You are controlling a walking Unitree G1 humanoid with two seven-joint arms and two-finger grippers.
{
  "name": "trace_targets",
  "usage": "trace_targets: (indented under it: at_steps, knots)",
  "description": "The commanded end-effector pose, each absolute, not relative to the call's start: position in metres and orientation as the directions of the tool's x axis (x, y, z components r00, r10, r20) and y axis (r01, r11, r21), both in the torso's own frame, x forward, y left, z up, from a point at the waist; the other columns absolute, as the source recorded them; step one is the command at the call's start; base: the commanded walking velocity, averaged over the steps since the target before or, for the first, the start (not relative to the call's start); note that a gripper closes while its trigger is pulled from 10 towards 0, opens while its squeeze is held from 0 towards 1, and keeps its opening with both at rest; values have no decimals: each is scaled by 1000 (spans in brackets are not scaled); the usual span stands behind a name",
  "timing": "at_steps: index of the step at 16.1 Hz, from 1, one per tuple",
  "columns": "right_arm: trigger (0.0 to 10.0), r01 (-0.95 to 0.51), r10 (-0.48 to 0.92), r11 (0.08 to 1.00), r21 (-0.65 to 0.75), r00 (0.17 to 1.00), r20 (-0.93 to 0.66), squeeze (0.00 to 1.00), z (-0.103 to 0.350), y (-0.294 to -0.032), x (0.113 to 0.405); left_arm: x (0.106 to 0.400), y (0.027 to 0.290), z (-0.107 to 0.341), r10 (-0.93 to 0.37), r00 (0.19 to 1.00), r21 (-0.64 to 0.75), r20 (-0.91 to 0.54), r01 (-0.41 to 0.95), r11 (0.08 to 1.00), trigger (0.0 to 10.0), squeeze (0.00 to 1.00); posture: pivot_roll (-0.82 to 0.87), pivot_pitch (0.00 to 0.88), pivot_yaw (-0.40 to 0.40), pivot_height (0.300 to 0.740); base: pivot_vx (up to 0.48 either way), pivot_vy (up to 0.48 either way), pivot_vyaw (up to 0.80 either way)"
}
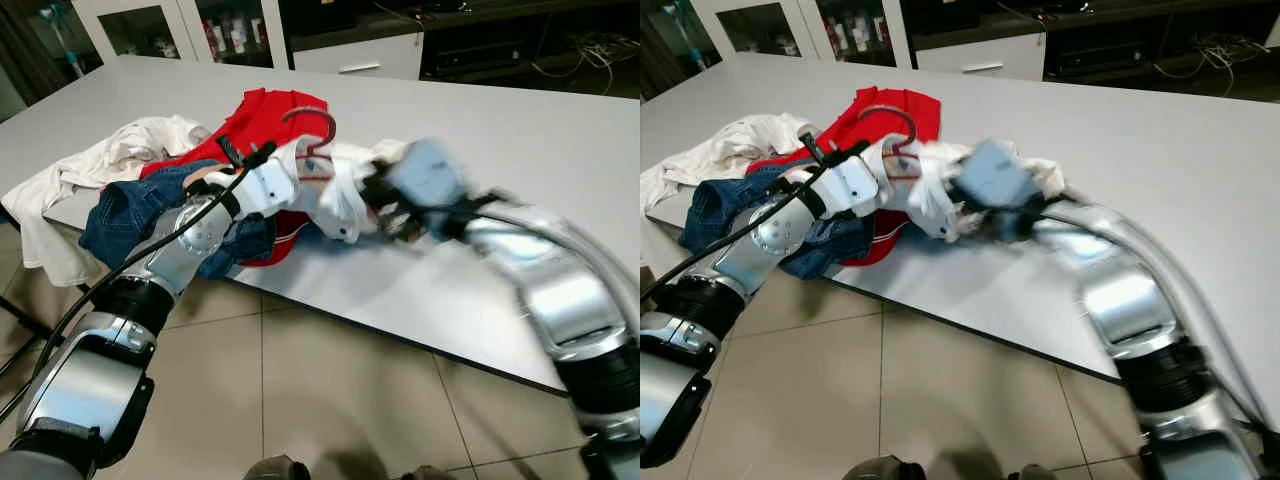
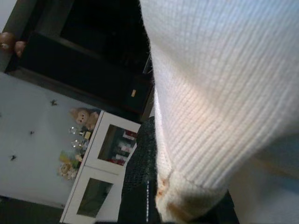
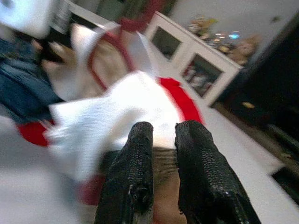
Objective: Hang hanger
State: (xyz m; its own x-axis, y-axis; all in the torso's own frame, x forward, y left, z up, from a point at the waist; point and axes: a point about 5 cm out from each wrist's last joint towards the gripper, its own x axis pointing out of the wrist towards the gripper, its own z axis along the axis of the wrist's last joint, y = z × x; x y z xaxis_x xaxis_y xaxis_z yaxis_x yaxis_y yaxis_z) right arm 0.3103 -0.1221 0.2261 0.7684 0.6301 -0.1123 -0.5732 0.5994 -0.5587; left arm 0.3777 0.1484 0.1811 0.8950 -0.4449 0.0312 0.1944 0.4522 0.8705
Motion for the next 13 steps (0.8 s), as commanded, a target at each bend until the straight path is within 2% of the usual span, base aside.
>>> trace_targets:
  at_steps: [1,2,3,4,5,6,8,9,11,13]
  knots:
    - [10000,-570,649,565,-597,754,-105,0,229,-117,311,378,149,185,-460,887,874,34,197,445,0,0,-122,0,128,740,0,0,0]
    - [10000,-558,637,505,-659,756,-152,0,224,-122,315,377,149,185,-466,884,874,35,199,444,0,0,-121,0,128,740,0,0,0]
    - [10000,-593,664,468,-655,725,-183,0,219,-119,312,377,149,185,-468,883,873,37,200,445,0,0,-116,0,125,740,0,0,0]
    - [10000,-643,707,431,-633,677,-207,161,214,-113,307,377,148,186,-472,881,873,38,200,445,0,0,-116,0,125,740,0,0,0]
    - [10000,-676,738,406,-615,639,-216,957,211,-109,302,377,148,186,-474,880,873,39,201,445,0,0,-113,0,123,740,0,0,0]
    - [10000,-696,754,393,-600,618,-222,1000,208,-105,300,376,148,185,-476,878,873,38,202,444,0,0,-112,0,123,740,0,0,0]
    - [10000,-699,750,386,-602,618,-236,1000,200,-103,304,376,148,185,-481,876,873,37,206,442,0,0,-114,0,123,740,0,0,0]
    - [10000,-684,727,386,-619,639,-253,0,192,-101,311,375,144,185,-498,866,874,36,215,436,0,0,-116,0,124,740,0,0,0]
    - [10000,-611,668,443,-655,713,-213,0,201,-107,324,374,140,183,-525,851,878,26,232,418,0,0,-113,0,122,740,0,0,0]
    - [10000,-588,658,457,-667,728,-192,0,210,-111,328,372,141,181,-537,844,883,12,243,402,0,0,-111,0,122,740,0,0,0]
